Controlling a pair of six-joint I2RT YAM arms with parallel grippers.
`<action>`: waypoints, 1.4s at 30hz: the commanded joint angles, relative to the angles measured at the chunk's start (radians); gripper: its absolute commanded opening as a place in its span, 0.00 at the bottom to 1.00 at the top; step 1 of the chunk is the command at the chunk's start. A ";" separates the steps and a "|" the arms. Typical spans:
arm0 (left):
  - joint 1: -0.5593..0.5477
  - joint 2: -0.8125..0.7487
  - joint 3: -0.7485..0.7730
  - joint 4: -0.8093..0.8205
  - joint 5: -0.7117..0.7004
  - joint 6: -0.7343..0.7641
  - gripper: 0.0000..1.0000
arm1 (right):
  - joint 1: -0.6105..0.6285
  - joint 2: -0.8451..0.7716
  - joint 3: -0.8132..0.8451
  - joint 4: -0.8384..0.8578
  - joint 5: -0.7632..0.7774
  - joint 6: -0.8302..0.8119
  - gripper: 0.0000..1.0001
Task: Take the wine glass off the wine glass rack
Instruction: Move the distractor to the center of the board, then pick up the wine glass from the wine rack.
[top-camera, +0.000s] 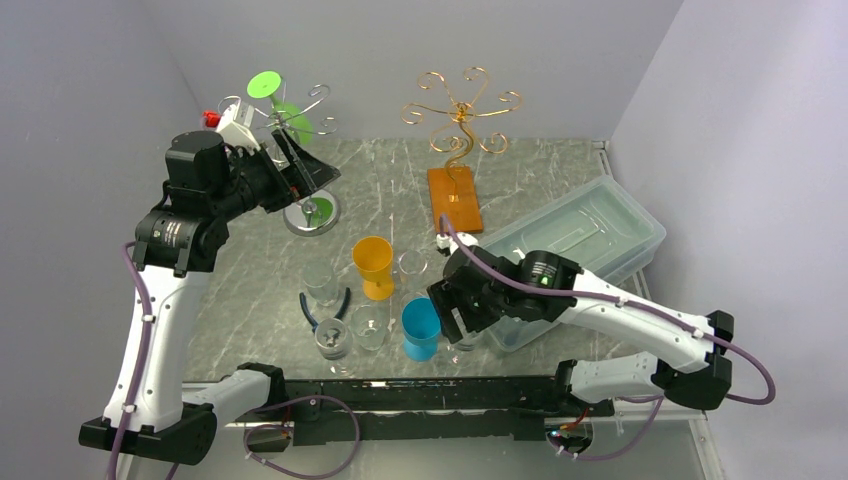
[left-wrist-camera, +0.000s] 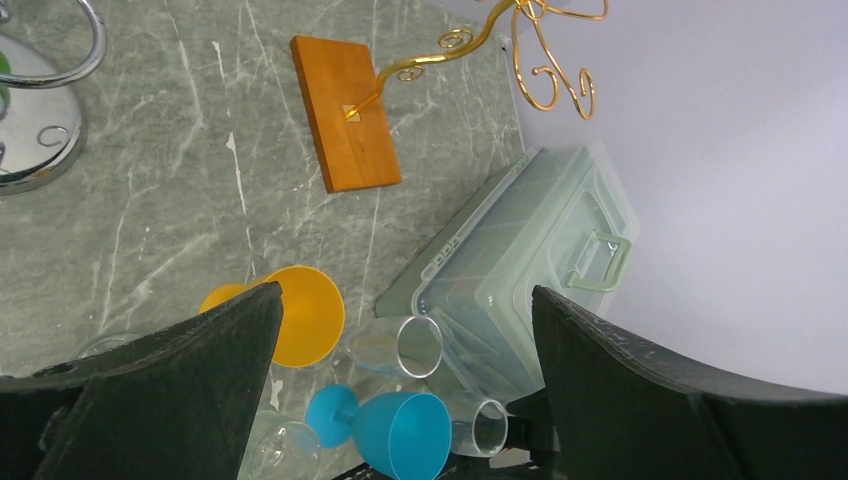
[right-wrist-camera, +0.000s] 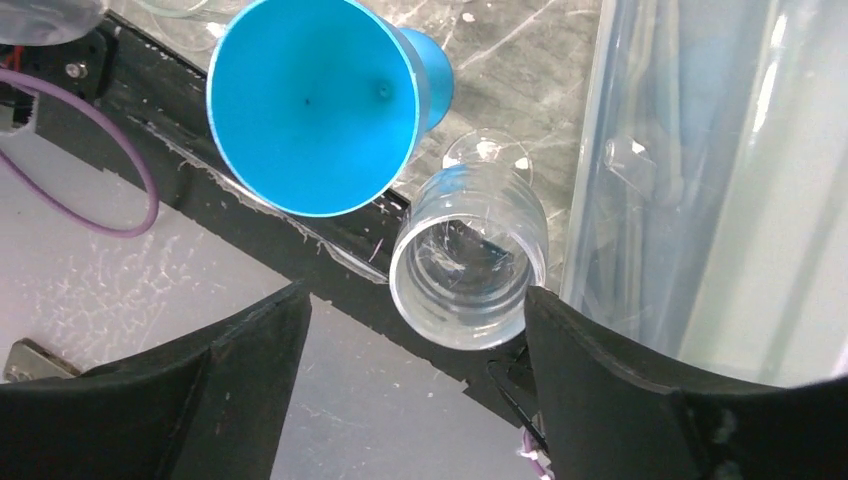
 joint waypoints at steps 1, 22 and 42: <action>-0.001 -0.003 0.048 0.011 -0.031 0.017 0.99 | 0.003 -0.039 0.097 -0.038 0.043 -0.012 0.83; 0.017 0.431 0.600 -0.022 -0.660 0.383 0.99 | -0.165 0.045 0.348 0.211 -0.031 -0.198 1.00; 0.272 0.904 0.961 0.137 -0.344 0.426 0.99 | -0.186 0.010 0.272 0.263 -0.071 -0.153 1.00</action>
